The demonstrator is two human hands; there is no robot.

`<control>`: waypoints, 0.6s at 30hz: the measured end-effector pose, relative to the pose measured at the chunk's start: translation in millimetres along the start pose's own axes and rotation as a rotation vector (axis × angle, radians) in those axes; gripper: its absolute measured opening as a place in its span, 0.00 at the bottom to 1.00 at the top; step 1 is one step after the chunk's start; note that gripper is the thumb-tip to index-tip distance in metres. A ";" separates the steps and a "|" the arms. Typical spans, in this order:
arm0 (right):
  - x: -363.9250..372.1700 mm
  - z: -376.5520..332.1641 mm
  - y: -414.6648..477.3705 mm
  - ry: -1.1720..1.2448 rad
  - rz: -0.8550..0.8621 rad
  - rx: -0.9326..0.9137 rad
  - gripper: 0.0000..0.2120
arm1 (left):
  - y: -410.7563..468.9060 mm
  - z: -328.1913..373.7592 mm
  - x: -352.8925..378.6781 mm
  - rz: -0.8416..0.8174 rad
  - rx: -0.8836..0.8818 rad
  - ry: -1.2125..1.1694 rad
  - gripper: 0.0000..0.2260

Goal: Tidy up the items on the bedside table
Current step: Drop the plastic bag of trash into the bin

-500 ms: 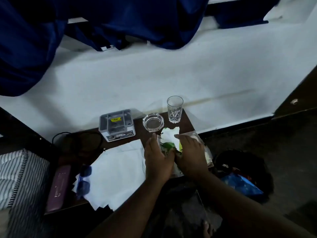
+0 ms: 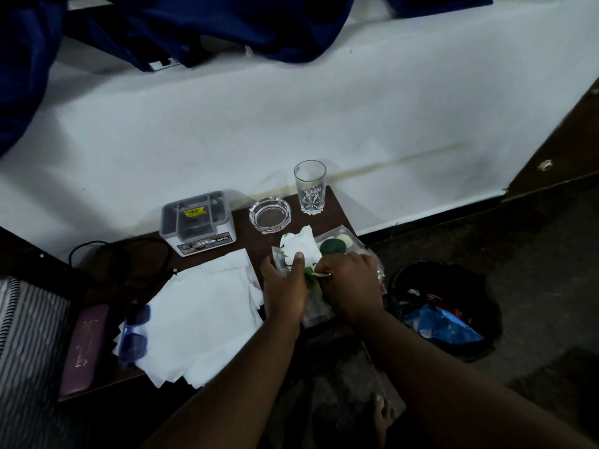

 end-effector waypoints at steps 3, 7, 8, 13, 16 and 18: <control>-6.0 6.9 -8.8 -0.004 -0.013 -0.004 0.08 | -2.0 -0.3 1.5 0.015 -0.002 -0.017 0.26; -8.3 11.6 -17.1 -0.028 -0.100 -0.036 0.09 | -7.4 -1.2 6.5 -0.023 0.006 0.042 0.33; -8.3 12.9 -18.5 -0.036 -0.147 -0.040 0.11 | -8.7 -1.9 7.6 -0.030 0.006 0.056 0.35; -18.4 35.0 -12.2 0.124 -0.310 0.032 0.21 | -5.6 -4.5 6.3 -0.017 0.021 0.010 0.40; -35.2 62.2 12.6 0.227 -0.068 0.199 0.19 | -0.8 -3.9 6.4 -0.053 0.031 -0.057 0.46; -30.4 86.3 24.8 0.208 -0.012 0.346 0.25 | -1.6 -2.4 4.3 -0.053 0.028 -0.102 0.47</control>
Point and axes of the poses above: each hand's wrist, its own y-axis towards the middle knuckle, its own x-axis out of the palm, z = x × y, the point moved 7 cm from there along y, towards the middle knuckle, and after that the axes turned 11 degrees about x, right-handed, at the moved point
